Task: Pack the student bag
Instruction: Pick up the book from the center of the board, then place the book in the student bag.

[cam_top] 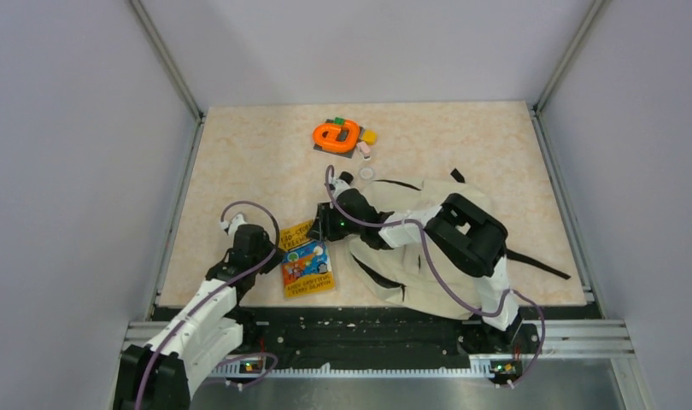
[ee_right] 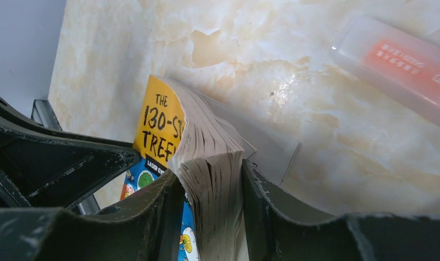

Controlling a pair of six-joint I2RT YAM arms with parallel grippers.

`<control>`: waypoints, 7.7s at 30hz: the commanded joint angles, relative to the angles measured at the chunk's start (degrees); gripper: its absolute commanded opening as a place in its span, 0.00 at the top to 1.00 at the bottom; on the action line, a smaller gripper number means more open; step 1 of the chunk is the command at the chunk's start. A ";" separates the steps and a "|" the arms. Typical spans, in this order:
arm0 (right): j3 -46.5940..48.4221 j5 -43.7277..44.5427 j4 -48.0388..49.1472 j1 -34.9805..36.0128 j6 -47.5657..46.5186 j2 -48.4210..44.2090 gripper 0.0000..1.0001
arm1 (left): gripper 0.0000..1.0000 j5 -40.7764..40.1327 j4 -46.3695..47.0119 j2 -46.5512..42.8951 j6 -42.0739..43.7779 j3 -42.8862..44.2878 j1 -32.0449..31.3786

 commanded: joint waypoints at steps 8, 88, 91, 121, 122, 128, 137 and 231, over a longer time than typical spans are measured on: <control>0.14 -11.73 8.29 2.32 1.88 4.17 0.72 | 0.84 4.13 5.11 2.68 0.95 -0.77 -0.53; -12.13 -49.39 -22.49 -14.32 -28.28 -50.94 0.05 | 1.00 60.73 1.29 -7.01 24.49 34.34 -6.30; -13.32 -50.71 -21.14 -14.30 -27.39 -50.70 0.09 | 1.00 61.12 3.77 -8.14 23.37 33.84 -6.25; -2.01 -51.34 -38.71 -8.13 -38.74 -41.97 1.00 | 0.68 63.62 -10.27 2.29 34.23 34.51 -7.64; -1.82 -50.85 -38.82 -8.14 -38.54 -41.71 1.00 | 0.83 63.38 -10.72 2.20 34.63 34.51 -7.65; -0.90 -42.48 -36.70 -8.72 -34.47 -42.23 0.30 | 1.00 40.49 -17.75 -0.21 38.07 38.35 -7.37; -3.34 -8.94 -33.91 -11.92 -20.56 -43.01 0.15 | 1.00 15.19 -15.09 -4.78 32.74 37.15 8.83; -25.52 27.74 -9.25 1.13 -12.51 -68.18 1.00 | 1.00 30.65 63.18 51.93 -12.55 29.69 -26.45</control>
